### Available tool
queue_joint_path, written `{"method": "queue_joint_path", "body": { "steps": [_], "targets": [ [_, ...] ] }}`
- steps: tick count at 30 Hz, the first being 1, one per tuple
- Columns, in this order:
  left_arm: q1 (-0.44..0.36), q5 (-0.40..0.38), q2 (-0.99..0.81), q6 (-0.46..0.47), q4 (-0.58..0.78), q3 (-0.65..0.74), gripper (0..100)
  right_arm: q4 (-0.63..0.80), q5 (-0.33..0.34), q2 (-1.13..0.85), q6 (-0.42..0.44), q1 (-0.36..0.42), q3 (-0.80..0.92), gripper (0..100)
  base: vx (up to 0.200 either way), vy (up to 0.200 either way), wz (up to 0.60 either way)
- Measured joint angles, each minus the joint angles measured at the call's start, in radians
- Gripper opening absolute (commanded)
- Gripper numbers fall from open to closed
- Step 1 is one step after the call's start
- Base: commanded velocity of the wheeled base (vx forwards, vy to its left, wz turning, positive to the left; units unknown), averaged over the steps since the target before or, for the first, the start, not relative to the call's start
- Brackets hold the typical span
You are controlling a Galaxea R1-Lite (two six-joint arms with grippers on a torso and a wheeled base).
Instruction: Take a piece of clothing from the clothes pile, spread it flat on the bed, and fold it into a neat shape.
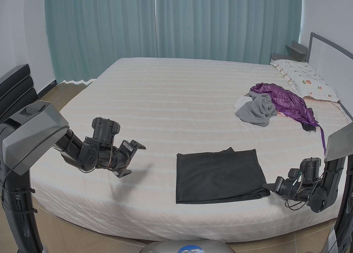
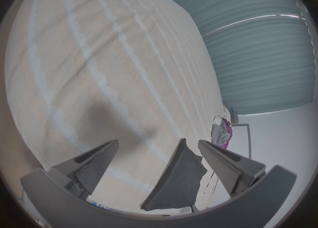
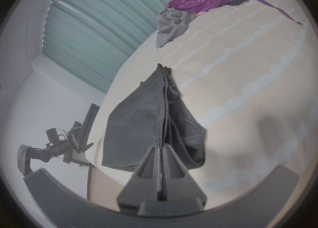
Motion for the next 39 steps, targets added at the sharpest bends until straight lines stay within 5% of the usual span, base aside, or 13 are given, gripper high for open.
{"method": "queue_joint_path", "body": {
  "steps": [17, 18, 30, 39],
  "targets": [
    [0.0, 0.0, 0.0, 0.001, 0.0, -0.001, 100, 0.0, 0.001, -0.006, -0.032, -0.016, 0.025, 0, 0.0, 0.0, 0.0],
    [0.0, 0.0, 0.0, 0.001, 0.0, -0.001, 100, 0.0, 0.001, -0.006, -0.033, -0.018, 0.027, 100, 0.0, 0.0, 0.0],
    [0.0, -0.001, -0.007, 0.001, -0.002, 0.015, 100, -0.001, 0.005, -0.03, -0.017, -0.051, 0.022, 100, 0.0, 0.0, 0.0],
    [-0.004, -0.008, -0.015, -0.017, 0.002, 0.019, 100, 0.0, 0.005, -0.075, 0.107, -0.122, -0.024, 100, 0.0, 0.0, 0.0]
  ]
}}
